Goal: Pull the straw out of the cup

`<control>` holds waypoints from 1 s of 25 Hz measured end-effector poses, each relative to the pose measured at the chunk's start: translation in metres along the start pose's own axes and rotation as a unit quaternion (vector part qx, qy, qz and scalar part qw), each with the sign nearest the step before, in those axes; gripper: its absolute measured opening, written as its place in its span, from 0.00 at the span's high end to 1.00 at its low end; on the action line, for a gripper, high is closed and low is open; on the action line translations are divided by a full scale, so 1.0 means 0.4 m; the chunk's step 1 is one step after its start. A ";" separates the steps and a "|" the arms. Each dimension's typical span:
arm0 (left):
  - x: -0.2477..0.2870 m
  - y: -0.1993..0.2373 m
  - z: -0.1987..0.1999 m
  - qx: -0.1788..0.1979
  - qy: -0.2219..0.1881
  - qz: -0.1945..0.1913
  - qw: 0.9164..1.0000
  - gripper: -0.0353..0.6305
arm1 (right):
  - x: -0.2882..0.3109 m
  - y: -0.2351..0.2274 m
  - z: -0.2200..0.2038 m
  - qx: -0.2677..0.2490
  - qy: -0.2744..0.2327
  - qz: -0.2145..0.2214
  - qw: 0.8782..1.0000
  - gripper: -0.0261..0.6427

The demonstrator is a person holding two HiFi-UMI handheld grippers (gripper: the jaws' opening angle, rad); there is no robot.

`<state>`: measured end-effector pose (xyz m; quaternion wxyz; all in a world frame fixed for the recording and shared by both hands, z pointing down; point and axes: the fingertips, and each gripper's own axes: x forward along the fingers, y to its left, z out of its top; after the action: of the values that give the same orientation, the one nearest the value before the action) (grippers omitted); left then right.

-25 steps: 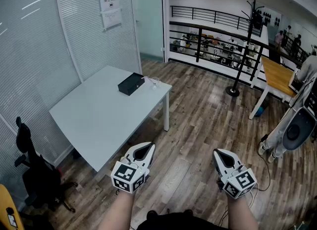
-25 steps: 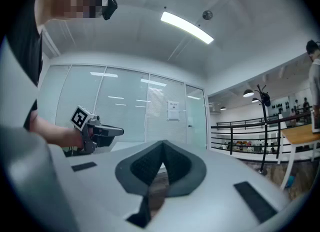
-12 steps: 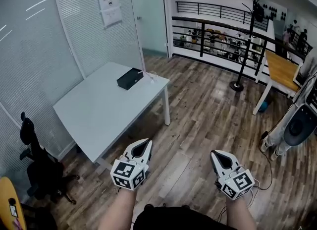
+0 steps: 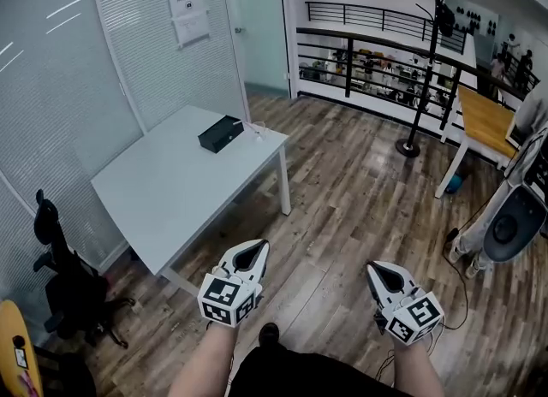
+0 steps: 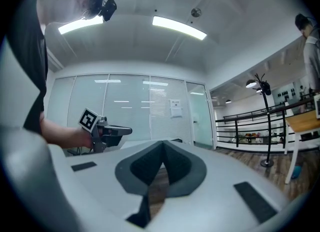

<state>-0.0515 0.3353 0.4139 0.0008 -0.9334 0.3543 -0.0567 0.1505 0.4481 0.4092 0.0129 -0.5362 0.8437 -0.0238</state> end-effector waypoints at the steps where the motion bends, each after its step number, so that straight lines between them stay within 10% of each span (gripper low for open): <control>1: 0.006 0.004 0.009 -0.001 -0.007 0.000 1.000 0.93 | 0.006 -0.003 -0.002 0.001 0.002 0.002 1.000 0.95; 12: 0.193 0.127 0.022 -0.002 -0.038 -0.032 0.999 0.78 | 0.173 -0.116 -0.045 0.011 0.040 -0.015 0.999 0.95; 25: 0.504 0.534 -0.008 -0.033 -0.023 -0.032 0.999 0.61 | 0.672 -0.255 -0.087 0.037 0.080 0.003 0.996 0.95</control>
<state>-0.0433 0.0420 0.4295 -0.0236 -0.9450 0.3255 -0.0234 0.1271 0.1625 0.4505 -0.0344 -0.5293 0.8421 -0.0977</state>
